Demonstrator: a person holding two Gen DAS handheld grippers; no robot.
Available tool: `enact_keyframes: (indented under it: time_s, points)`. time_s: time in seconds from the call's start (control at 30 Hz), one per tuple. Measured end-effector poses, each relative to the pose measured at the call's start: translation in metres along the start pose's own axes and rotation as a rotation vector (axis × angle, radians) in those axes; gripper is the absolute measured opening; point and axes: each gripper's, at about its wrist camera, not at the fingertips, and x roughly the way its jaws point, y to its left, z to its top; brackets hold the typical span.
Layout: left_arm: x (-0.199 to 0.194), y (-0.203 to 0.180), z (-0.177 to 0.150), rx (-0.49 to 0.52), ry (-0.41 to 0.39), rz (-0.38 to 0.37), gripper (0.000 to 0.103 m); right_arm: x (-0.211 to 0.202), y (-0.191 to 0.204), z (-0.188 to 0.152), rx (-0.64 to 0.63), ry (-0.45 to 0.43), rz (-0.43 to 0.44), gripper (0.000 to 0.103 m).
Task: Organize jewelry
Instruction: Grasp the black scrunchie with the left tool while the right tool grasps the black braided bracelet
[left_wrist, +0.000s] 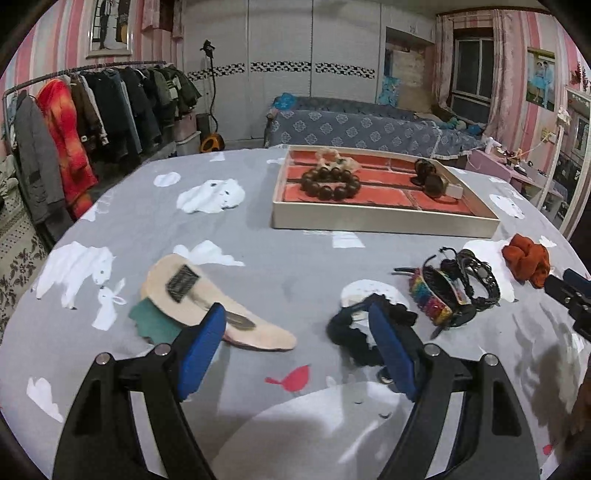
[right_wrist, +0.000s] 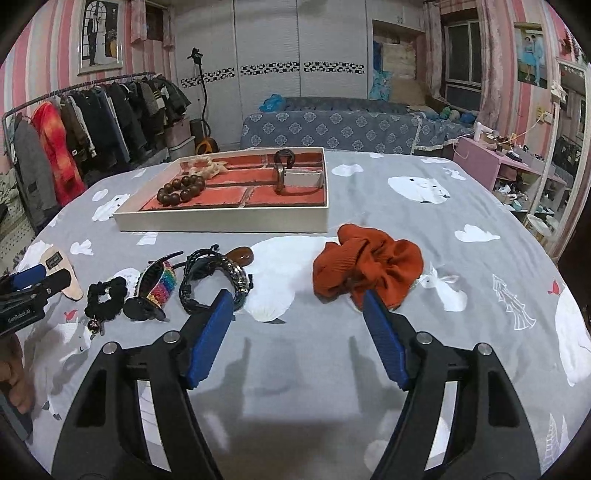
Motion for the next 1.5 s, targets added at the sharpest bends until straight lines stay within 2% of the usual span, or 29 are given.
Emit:
enact_keyframes:
  time_s: [0.3, 0.37, 0.5, 0.67, 0.73, 0.8, 0.87, 1.07, 1.2, 1.3, 1.33, 1.5]
  points:
    - [0.021, -0.009, -0.002, -0.002, 0.065, -0.033, 0.077, 0.016, 0.015, 0.004, 0.005, 0.03, 0.013, 0.07]
    - [0.028, -0.013, -0.002, 0.016, 0.092, -0.042, 0.07, 0.018, 0.019, 0.005, -0.005, 0.029, 0.017, 0.07]
    - [0.048, -0.017, -0.001, 0.035, 0.16, -0.05, 0.043, 0.023, 0.023, 0.006, -0.012, 0.038, 0.024, 0.07]
    - [0.065, -0.025, 0.005, 0.075, 0.184, -0.037, 0.038, 0.033, 0.025, 0.008, -0.021, 0.053, 0.021, 0.07]
    - [0.069, -0.025, 0.008, 0.075, 0.179, -0.043, 0.021, 0.038, 0.025, 0.011, -0.018, 0.059, 0.02, 0.07]
    - [0.071, -0.025, 0.011, 0.07, 0.17, -0.049, 0.015, 0.044, 0.024, 0.015, -0.012, 0.065, 0.023, 0.07]
    - [0.073, -0.024, 0.014, 0.066, 0.168, -0.056, 0.014, 0.052, 0.025, 0.017, -0.005, 0.083, 0.035, 0.068]
    - [0.075, -0.022, 0.019, 0.042, 0.153, -0.072, 0.014, 0.076, 0.033, 0.019, -0.012, 0.166, 0.052, 0.053]
    - [0.077, -0.022, 0.021, 0.031, 0.15, -0.082, 0.013, 0.091, 0.036, 0.017, -0.019, 0.235, 0.058, 0.034]
    - [0.075, -0.022, 0.021, 0.029, 0.139, -0.088, 0.014, 0.091, 0.037, 0.017, -0.021, 0.235, 0.06, 0.024]
    - [0.073, -0.022, 0.022, 0.026, 0.13, -0.088, 0.013, 0.09, 0.038, 0.017, -0.029, 0.231, 0.062, 0.015]
    - [0.062, -0.021, 0.024, 0.021, 0.101, -0.094, 0.013, 0.084, 0.037, 0.017, -0.026, 0.218, 0.073, 0.013]
